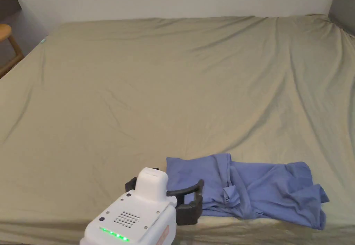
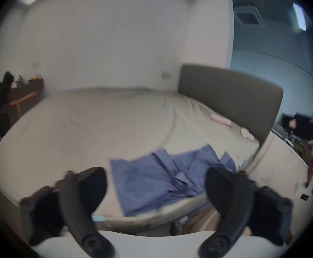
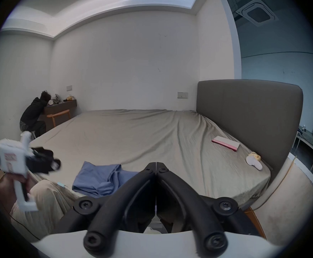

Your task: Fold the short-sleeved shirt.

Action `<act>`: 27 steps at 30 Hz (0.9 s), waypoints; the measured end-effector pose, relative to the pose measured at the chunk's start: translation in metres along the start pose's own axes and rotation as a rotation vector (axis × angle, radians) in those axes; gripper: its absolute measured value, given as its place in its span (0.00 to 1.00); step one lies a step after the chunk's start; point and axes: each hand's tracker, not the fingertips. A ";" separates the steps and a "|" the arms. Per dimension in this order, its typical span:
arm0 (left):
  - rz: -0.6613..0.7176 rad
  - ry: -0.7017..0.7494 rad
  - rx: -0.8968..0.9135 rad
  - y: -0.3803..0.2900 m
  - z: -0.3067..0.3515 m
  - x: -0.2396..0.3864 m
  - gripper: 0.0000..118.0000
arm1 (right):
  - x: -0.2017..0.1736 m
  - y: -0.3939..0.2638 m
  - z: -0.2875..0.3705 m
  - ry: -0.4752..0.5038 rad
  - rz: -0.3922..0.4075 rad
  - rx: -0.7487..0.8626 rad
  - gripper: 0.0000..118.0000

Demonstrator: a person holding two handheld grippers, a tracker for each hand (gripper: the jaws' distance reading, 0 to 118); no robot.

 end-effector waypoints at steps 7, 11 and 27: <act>0.036 0.322 0.164 0.016 0.084 -0.079 0.00 | -0.016 0.010 -0.012 0.044 -0.037 0.038 0.01; 0.147 0.488 0.034 -0.006 0.086 -0.136 0.00 | -0.019 0.015 -0.013 0.054 -0.035 0.039 0.01; 0.090 0.375 -0.044 0.013 0.034 -0.096 0.00 | -0.006 0.004 -0.017 0.024 -0.017 -0.007 0.01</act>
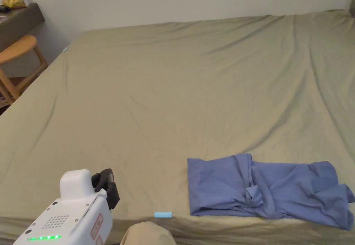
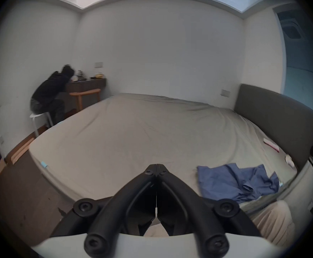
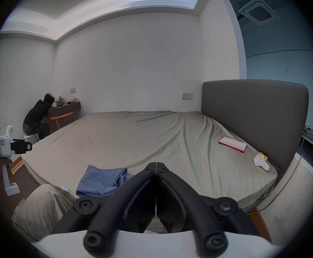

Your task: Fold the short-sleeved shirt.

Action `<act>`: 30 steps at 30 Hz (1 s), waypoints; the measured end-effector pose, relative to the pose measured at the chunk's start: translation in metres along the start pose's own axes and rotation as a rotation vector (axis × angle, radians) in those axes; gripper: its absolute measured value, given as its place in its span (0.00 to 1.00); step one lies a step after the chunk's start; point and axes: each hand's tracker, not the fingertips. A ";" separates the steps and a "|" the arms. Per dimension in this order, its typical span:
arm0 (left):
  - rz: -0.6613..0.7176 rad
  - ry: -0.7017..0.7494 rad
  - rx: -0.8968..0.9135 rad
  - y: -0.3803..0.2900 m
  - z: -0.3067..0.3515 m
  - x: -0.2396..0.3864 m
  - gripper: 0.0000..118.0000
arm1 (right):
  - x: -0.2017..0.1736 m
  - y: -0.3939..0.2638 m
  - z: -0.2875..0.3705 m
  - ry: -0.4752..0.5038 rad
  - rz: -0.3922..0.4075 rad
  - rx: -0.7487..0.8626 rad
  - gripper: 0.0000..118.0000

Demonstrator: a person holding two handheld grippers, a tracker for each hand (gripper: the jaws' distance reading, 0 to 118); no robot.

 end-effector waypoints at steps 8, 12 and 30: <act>-0.170 0.024 -0.219 0.029 -0.091 0.102 0.00 | 0.033 -0.023 -0.020 -0.032 -0.093 -0.111 0.01; -0.253 0.010 -0.338 0.006 -0.141 0.156 0.00 | 0.051 -0.029 -0.015 -0.057 -0.118 -0.131 0.01; -0.359 -0.058 -0.405 -0.126 -0.157 0.329 0.00 | 0.120 -0.050 0.009 -0.219 -0.168 -0.162 0.01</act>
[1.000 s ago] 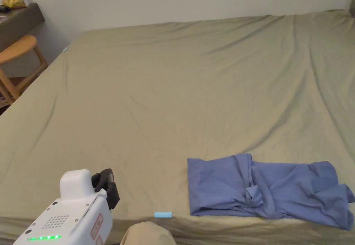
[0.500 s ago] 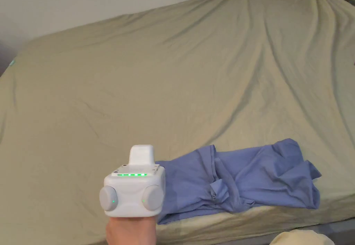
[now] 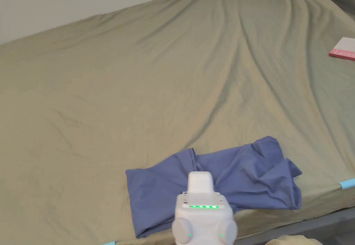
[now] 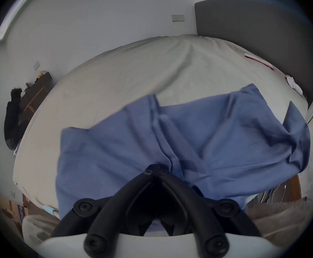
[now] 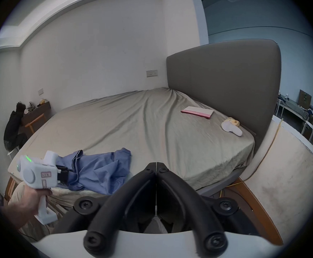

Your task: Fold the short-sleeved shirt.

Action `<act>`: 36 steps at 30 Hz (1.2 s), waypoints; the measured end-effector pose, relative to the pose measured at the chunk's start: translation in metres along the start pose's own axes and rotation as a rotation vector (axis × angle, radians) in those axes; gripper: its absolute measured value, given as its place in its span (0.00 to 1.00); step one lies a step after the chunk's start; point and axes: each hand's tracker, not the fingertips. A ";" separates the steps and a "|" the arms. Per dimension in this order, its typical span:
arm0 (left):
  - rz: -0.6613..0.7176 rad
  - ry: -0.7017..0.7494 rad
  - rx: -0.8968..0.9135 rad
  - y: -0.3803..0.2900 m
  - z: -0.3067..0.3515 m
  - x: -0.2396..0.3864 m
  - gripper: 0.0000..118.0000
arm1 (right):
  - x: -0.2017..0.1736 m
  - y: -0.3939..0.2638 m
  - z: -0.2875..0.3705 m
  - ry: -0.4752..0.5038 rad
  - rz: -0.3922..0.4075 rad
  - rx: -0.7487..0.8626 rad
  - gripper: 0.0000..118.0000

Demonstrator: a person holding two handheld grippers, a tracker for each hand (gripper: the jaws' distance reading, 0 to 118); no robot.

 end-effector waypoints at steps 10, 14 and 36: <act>-0.001 -0.242 0.087 0.002 0.030 0.000 0.00 | -0.012 0.009 0.004 -0.003 0.024 0.004 0.01; 0.086 -0.256 0.230 0.005 0.071 -0.049 0.00 | -0.037 0.019 0.011 0.056 0.045 0.056 0.01; 0.435 0.233 0.675 -0.091 0.248 -0.346 0.00 | -0.144 0.050 0.028 0.264 0.252 0.368 0.01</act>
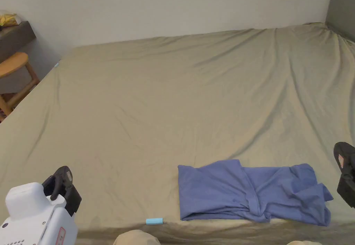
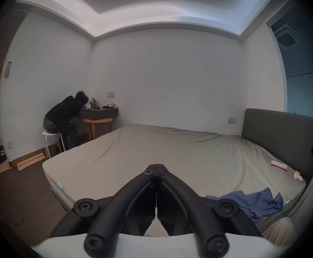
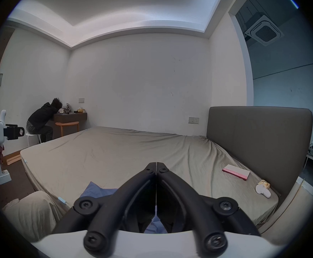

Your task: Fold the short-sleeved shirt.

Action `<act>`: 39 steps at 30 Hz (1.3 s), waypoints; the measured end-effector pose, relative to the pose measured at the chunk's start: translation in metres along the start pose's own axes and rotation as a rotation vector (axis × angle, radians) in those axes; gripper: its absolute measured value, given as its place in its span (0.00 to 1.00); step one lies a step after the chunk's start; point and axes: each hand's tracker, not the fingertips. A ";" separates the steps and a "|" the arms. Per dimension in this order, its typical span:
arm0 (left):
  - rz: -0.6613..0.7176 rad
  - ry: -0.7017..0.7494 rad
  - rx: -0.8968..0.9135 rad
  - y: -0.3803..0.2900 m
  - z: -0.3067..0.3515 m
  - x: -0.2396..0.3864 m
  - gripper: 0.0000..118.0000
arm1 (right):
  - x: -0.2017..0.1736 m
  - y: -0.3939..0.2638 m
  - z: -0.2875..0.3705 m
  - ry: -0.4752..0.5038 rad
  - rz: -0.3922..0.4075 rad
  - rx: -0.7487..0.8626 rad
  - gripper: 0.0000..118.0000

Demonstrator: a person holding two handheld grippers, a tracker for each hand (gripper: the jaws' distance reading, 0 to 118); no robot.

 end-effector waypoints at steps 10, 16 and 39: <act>0.163 -0.357 -0.453 -0.024 -0.078 0.043 0.00 | 0.015 -0.007 -0.005 0.005 -0.012 -0.038 0.01; 0.338 -0.579 -0.864 -0.087 -0.174 0.070 0.05 | 0.010 -0.018 -0.006 -0.040 0.082 -0.071 0.01; 0.177 -0.469 -1.007 -0.161 -0.235 0.157 0.42 | 0.052 -0.033 -0.008 -0.098 -0.080 -0.099 0.01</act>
